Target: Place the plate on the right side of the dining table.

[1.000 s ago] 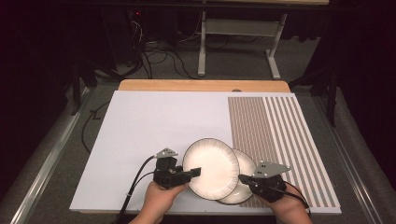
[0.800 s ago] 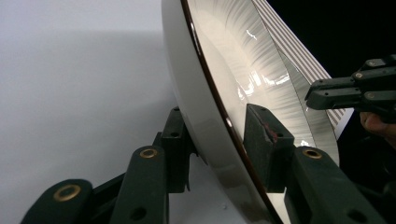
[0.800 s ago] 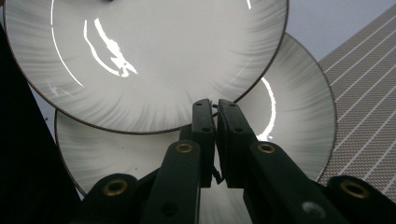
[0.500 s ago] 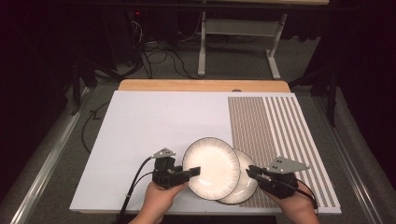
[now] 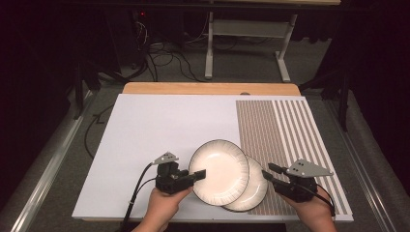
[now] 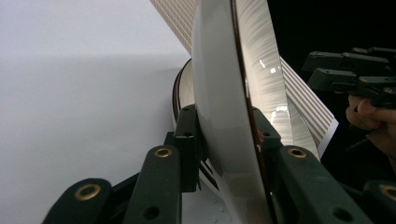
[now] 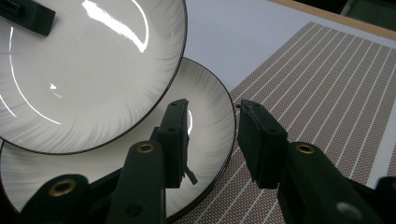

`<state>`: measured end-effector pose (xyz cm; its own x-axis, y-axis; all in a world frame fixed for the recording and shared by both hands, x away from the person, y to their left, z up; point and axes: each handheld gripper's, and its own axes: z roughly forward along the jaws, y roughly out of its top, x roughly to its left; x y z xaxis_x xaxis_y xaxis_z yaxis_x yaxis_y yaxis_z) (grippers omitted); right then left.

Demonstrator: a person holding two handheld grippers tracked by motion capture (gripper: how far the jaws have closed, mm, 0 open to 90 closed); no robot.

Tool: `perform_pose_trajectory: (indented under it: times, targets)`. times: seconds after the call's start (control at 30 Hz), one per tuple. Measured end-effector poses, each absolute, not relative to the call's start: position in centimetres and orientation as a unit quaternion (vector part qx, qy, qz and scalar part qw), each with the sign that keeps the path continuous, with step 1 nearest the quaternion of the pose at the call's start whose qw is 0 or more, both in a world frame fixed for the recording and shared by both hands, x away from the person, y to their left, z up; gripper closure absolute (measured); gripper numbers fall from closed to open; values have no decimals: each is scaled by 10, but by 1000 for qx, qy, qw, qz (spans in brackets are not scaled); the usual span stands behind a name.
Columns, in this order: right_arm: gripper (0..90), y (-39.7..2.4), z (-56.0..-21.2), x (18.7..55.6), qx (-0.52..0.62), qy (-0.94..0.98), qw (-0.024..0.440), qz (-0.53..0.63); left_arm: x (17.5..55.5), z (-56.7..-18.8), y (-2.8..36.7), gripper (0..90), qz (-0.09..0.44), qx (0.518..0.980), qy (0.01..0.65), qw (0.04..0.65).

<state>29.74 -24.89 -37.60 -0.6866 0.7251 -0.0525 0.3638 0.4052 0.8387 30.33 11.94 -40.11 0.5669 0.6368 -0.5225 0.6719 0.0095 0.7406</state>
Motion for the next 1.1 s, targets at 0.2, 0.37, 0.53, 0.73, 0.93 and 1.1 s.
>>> perform_pose_trajectory:
  times: [0.2, 0.37, 0.53, 0.73, 0.93, 1.1]
  targets:
    - [568, -255, -373, 297, 341, 800, 224, 439, 301, -393, 124, 738, 11, 700, 449, 555]
    - [485, -259, -371, 295, 347, 790, 234, 448, 300, -388, 131, 759, 33, 694, 437, 571]
    - [406, -263, -367, 293, 356, 777, 239, 461, 299, -387, 133, 761, 56, 702, 413, 578]
    - [285, -268, -364, 293, 363, 761, 255, 473, 296, -383, 140, 764, 95, 703, 391, 586]
    - [152, -278, -359, 293, 374, 738, 281, 487, 296, -381, 145, 763, 134, 700, 383, 588]
    - [22, -287, -357, 295, 386, 720, 290, 498, 296, -381, 152, 761, 150, 696, 382, 589]
